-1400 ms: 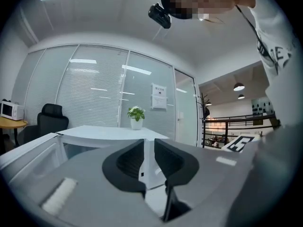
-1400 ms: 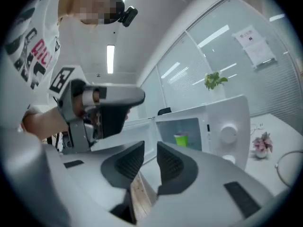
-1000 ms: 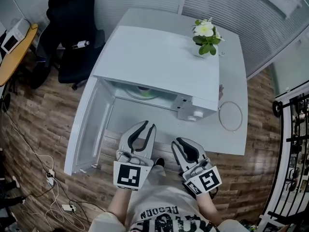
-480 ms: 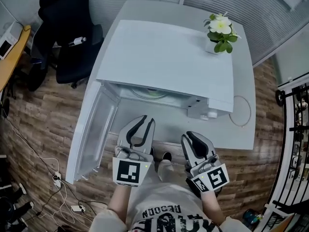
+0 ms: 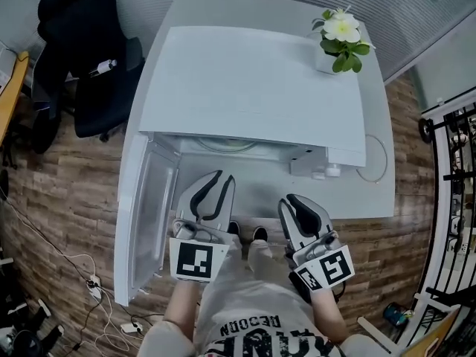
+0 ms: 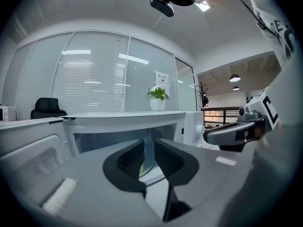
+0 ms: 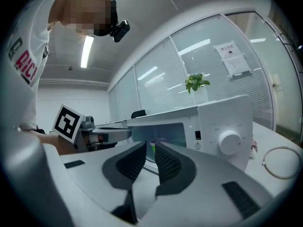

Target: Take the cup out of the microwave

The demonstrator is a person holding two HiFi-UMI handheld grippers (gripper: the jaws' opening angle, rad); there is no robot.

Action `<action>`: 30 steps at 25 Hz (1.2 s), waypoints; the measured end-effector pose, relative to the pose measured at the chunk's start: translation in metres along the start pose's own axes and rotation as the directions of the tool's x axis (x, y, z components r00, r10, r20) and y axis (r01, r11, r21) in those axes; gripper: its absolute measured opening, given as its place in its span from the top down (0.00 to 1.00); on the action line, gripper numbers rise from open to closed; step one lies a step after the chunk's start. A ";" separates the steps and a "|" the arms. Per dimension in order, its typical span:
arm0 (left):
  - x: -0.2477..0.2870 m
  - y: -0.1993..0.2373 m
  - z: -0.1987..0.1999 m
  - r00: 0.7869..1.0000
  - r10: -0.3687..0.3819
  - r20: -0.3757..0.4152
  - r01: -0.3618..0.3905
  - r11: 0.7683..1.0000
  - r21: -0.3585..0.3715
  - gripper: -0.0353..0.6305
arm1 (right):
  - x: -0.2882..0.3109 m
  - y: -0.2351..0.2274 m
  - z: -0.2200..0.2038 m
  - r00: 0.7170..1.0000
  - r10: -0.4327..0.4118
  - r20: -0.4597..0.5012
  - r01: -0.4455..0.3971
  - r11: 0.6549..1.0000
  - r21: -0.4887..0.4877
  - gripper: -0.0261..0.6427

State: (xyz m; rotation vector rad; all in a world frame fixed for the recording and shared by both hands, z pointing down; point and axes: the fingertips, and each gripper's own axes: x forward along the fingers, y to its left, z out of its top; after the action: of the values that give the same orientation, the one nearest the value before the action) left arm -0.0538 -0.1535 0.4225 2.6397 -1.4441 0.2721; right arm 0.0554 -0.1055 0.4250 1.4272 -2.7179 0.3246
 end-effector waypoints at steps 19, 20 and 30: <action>0.044 0.019 -0.029 0.989 -0.067 -0.129 0.109 0.930 0.351 0.81 | 0.021 -0.003 -0.018 0.996 -0.085 -0.039 0.086 0.996 0.027 0.86; 0.047 0.019 -0.031 0.988 -0.069 -0.140 0.117 0.921 0.371 0.81 | 0.021 -0.004 -0.019 0.995 -0.088 -0.040 0.089 0.996 0.029 0.86; 0.070 0.018 -0.038 0.973 -0.078 -0.216 0.182 0.835 0.520 0.76 | 0.021 -0.007 -0.025 0.992 -0.114 -0.052 0.116 0.992 0.041 0.86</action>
State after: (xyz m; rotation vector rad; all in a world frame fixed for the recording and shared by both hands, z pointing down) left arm -0.0355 -0.2132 0.4754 3.0057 -1.2560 1.0202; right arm 0.0474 -0.1210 0.4530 1.5569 -2.5924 0.4097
